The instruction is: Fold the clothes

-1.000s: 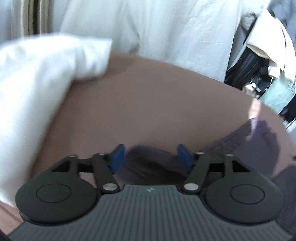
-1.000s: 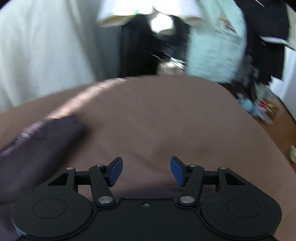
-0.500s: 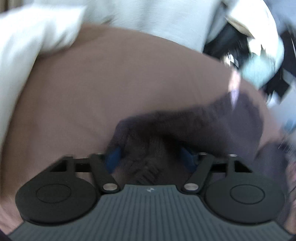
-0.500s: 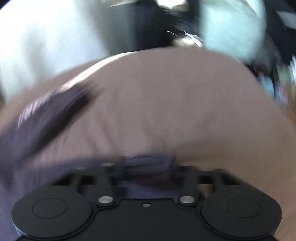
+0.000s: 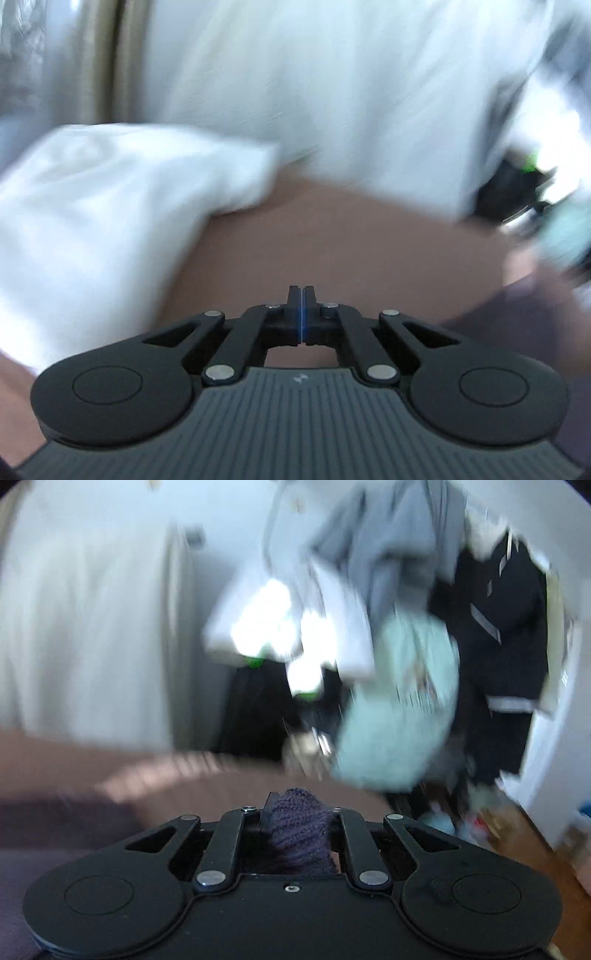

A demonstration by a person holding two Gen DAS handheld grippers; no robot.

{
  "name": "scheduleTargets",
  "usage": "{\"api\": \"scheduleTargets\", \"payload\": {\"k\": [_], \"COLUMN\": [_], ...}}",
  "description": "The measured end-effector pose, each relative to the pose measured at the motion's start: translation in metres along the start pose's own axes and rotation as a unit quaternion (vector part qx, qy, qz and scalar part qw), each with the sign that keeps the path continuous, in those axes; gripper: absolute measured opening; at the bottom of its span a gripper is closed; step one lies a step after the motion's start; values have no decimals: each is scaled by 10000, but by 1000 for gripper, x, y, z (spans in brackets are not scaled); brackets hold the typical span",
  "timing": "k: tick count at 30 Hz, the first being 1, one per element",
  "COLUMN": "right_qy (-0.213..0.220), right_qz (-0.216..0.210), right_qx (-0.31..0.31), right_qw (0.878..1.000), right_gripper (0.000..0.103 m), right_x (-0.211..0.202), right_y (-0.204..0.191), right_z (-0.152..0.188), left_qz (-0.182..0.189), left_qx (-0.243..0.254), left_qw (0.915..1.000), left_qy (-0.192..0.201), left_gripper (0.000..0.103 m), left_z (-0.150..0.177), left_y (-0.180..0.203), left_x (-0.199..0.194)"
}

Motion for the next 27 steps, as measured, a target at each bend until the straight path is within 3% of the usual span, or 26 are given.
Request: {"api": "scheduleTargets", "payload": {"k": [1,2,4,7,10,12,14,21,23,25,27], "right_qy": [-299,-576,-826,-949,-1017,-1036,-996,-1294,-1487,-1743,-1820], "right_qz": [297,574,828,177,-155,-302,-402,-136,-164,-247,-456], "right_qx": [-93,-154,155,975,1341,1606,1802,1979,2360,3131,3890], "right_qw": [9991,9966,9930,9905,9856,9811,9777,9715,9602,9332,9019], "right_gripper": [27,44,46,68,70,70,70,71,71,71,71], "right_x": [15,29,28,-4,-49,-86,-121,-200,-203,-207,-212], "right_y": [0,0,6,13,24,35,44,70,78,86,89], "right_z": [14,28,45,62,86,110,132,201,212,229,245], "left_qz": [-240,-326,299,449,325,396,302,-182,-39,277,313], "left_qx": [93,99,-308,-179,209,440,589,992,722,147,-93], "left_qw": [9993,9982,9974,9976,9978,9934,9882,9853,9863,9855,9855], "left_qy": [-279,-498,-574,-494,-542,-978,-1385,-1376,-1483,-1668,-1667], "left_gripper": [0,1,3,13,29,30,40,52,54,56,56], "left_z": [8,16,27,42,65,84,103,156,167,181,193], "left_y": [-4,-7,-11,-5,6,18,26,48,50,47,43], "left_x": [11,17,5,-35,-67,-76,-86,-147,-160,-170,-180]}}
Point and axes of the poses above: each gripper's, at about its wrist camera, not at the fingertips, and x roughly the way its jaws point, y to its right, z to its underside, the point moved 5 cm from there along x, roughly the way its jaws point, and after that the axes turned 7 degrees about x, right-handed, at the moved point
